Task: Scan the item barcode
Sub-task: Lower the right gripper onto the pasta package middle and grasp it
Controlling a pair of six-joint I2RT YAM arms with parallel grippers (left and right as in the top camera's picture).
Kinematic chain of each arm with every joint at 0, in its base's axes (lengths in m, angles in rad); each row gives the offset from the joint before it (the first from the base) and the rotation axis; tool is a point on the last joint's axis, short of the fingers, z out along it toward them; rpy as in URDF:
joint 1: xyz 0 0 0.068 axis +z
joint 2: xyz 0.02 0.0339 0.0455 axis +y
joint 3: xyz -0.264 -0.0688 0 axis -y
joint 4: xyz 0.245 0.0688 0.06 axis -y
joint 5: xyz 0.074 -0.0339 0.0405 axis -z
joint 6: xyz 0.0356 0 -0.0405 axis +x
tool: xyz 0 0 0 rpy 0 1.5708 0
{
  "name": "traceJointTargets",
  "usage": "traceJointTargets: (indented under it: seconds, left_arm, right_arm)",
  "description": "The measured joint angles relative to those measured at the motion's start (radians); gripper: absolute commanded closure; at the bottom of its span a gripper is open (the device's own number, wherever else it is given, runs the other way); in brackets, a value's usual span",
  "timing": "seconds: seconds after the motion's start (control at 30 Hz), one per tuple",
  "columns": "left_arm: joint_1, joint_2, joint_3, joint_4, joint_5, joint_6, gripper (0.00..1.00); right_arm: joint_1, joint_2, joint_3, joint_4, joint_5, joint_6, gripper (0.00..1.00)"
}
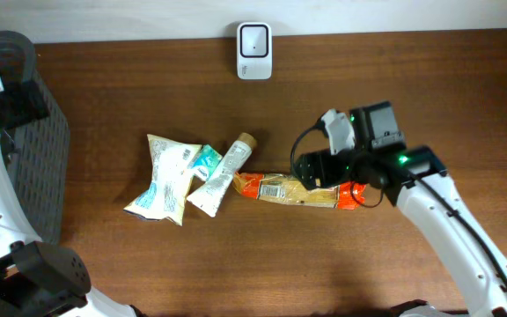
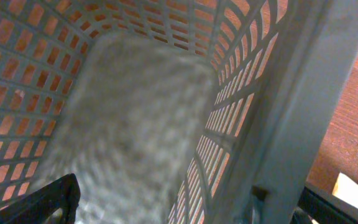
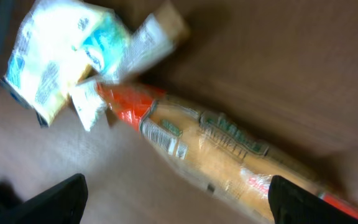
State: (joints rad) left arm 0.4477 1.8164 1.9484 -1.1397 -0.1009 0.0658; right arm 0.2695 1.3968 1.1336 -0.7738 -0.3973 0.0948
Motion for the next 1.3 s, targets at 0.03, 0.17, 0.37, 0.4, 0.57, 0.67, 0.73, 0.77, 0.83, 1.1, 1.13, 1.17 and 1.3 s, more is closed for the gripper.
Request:
traceJointTargets:
  seconds: [0.03,0.17,0.37,0.4,0.57,0.67,0.73,0.77,0.83,1.1,1.13,1.17,1.3]
  left_arm:
    - [0.0,0.0,0.0,0.002,0.0,0.0,0.01]
    - [0.0,0.0,0.0,0.0,0.0,0.0,0.01]
    - [0.0,0.0,0.0,0.0,0.0,0.0,0.01]
    - [0.0,0.0,0.0,0.0,0.0,0.0,0.01]
    - [0.0,0.0,0.0,0.0,0.0,0.0,0.01]
    - [0.0,0.0,0.0,0.0,0.0,0.0,0.01]
    - [0.0,0.0,0.0,0.0,0.0,0.0,0.01]
    - [0.0,0.0,0.0,0.0,0.0,0.0,0.01]
    - [0.0,0.0,0.0,0.0,0.0,0.0,0.01]
    - [0.0,0.0,0.0,0.0,0.0,0.0,0.01]
    - [0.0,0.0,0.0,0.0,0.0,0.0,0.01]
    - [0.0,0.0,0.0,0.0,0.0,0.0,0.01]
    - [0.0,0.0,0.0,0.0,0.0,0.0,0.01]
  right_arm:
    - [0.0,0.0,0.039,-0.03,0.023,-0.001,0.08]
    - [0.0,-0.001,0.11,-0.084,0.089,-0.001,0.08]
    - [0.0,-0.001,0.11,-0.112,0.102,-0.002,0.08]
    - [0.0,-0.001,0.11,-0.113,0.102,-0.002,0.08]
    - [0.0,-0.001,0.11,-0.124,0.103,-0.002,0.07]
    - [0.0,-0.001,0.11,-0.125,0.103,-0.002,0.07]
    - [0.0,-0.001,0.11,-0.126,0.102,-0.002,0.07]
    - [0.0,-0.001,0.11,-0.127,0.103,-0.001,0.07]
    - [0.0,-0.001,0.11,-0.128,0.103,-0.002,0.07]
    - [0.0,-0.001,0.11,-0.128,0.103,-0.002,0.07]
    - [0.0,-0.001,0.11,-0.128,0.103,-0.002,0.07]
    - [0.0,-0.001,0.11,-0.128,0.103,-0.002,0.07]
    - [0.0,-0.001,0.11,-0.128,0.103,-0.002,0.07]
